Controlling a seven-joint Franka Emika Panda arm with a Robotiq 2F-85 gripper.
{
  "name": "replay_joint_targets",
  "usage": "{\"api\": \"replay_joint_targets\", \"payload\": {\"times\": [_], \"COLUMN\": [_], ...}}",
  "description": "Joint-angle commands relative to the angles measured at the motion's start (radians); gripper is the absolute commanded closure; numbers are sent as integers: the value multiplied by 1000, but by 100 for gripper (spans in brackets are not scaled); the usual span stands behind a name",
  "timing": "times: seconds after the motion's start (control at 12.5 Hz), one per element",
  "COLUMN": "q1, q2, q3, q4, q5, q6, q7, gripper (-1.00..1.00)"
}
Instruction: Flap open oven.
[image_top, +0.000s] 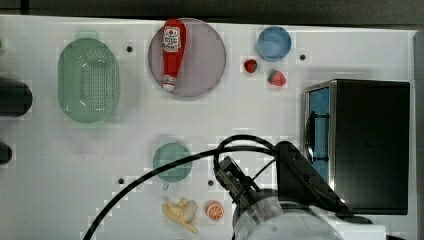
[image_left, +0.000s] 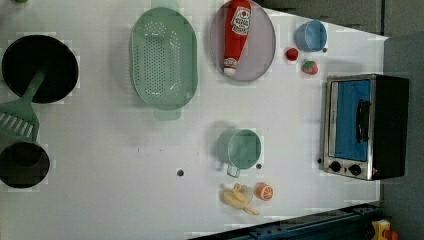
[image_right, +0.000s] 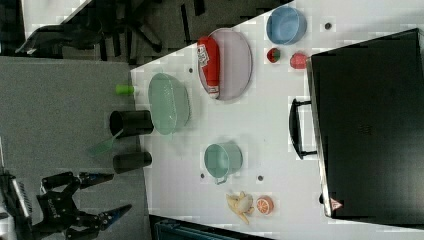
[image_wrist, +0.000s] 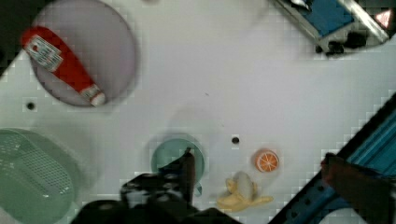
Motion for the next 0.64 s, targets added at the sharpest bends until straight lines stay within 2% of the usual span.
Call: {"api": "replay_joint_targets", "payload": {"times": [0.08, 0.32, 0.4, 0.64], "q1": [-7, -8, -8, -8], "q2": [91, 97, 105, 144], "q3": [5, -20, -36, -91], "q4": [-36, -40, -41, -43], "q5": [1, 0, -2, -2], "q6": [3, 6, 9, 15], "q7": [-48, -48, -49, -185], "gripper": [-15, 55, 65, 65]}}
